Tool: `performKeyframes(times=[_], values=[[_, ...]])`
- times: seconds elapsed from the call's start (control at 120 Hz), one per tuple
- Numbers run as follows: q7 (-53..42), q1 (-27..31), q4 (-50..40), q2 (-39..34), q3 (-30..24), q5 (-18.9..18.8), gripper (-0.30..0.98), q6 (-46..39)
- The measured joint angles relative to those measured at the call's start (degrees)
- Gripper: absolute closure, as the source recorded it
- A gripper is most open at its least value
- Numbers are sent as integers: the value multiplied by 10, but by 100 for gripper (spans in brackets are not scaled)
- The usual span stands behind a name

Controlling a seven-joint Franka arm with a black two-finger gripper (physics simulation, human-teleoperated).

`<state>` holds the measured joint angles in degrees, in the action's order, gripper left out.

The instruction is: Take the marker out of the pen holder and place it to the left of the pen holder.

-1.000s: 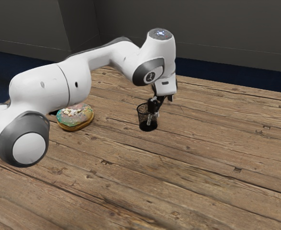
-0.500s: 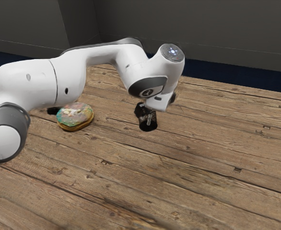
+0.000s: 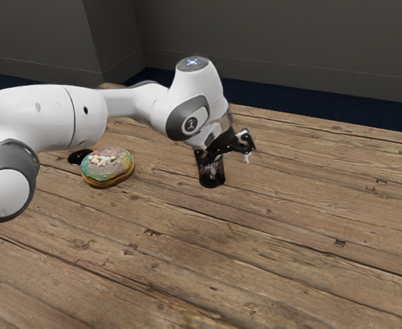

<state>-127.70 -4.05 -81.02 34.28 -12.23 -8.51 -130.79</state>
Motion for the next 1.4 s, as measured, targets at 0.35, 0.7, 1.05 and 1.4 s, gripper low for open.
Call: performKeyframes(times=[0.35,0.7,1.05,1.4], values=[[-167,-31,9,3,-4,-10,0,-105],[-272,-61,135,128,135,-52,4,-138],[-367,-56,141,158,152,-56,30,-171],[-383,-42,141,158,151,-52,57,-194]])
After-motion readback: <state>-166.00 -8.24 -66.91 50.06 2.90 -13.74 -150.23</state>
